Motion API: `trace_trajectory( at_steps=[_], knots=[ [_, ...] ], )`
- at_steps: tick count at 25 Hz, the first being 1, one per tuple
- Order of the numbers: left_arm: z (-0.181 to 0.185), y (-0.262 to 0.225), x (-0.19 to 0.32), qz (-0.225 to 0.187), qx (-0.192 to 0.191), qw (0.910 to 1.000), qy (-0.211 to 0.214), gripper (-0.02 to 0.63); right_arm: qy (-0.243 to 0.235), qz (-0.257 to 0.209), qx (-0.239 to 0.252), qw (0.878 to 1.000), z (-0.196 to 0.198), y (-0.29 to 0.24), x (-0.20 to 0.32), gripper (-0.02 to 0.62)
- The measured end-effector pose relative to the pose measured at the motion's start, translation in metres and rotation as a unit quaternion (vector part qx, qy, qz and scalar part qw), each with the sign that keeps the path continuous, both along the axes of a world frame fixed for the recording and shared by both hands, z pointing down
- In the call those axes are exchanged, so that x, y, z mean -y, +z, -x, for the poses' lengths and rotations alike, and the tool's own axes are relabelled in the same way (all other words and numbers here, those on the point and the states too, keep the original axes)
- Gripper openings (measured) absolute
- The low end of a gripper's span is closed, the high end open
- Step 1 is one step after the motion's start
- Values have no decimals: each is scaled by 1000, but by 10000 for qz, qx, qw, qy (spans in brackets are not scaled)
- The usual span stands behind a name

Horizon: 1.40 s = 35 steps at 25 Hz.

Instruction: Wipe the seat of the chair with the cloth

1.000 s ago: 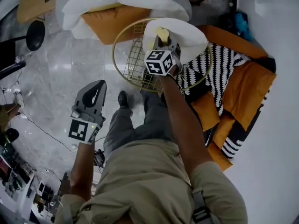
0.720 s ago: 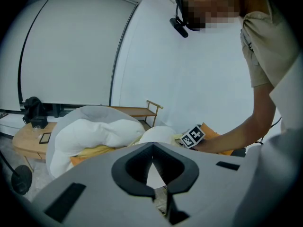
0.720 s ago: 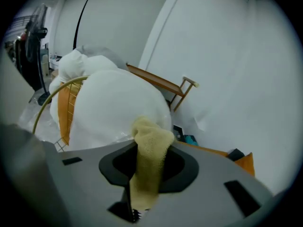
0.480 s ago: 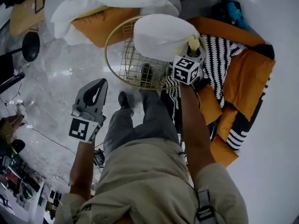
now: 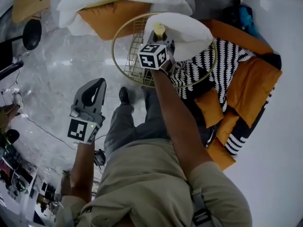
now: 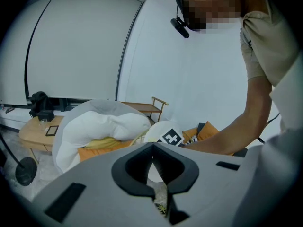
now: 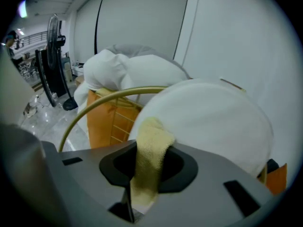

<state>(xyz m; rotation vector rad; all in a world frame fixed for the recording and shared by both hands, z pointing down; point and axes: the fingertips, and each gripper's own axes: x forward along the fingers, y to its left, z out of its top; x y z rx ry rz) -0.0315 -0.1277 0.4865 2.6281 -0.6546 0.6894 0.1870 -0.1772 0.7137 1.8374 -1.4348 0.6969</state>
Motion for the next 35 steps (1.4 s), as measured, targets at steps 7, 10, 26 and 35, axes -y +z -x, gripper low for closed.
trace_trajectory(
  at_steps=[7, 10, 26, 35],
  knots=[
    [7, 5, 6, 23, -70, 9999, -151, 15, -438, 167, 31, 9989, 20, 17, 5, 98],
    [2, 7, 4, 41, -3, 10000, 11, 15, 82, 211, 73, 9997, -22, 15, -37, 98],
    [-41, 6, -15, -1, -49, 9992, 403, 15, 1607, 292, 223, 9863, -120, 10, -130, 98],
    [5, 20, -19, 115, 170, 9998, 27, 15, 1539, 465, 1269, 9788, 0, 51, -40, 101]
  ],
)
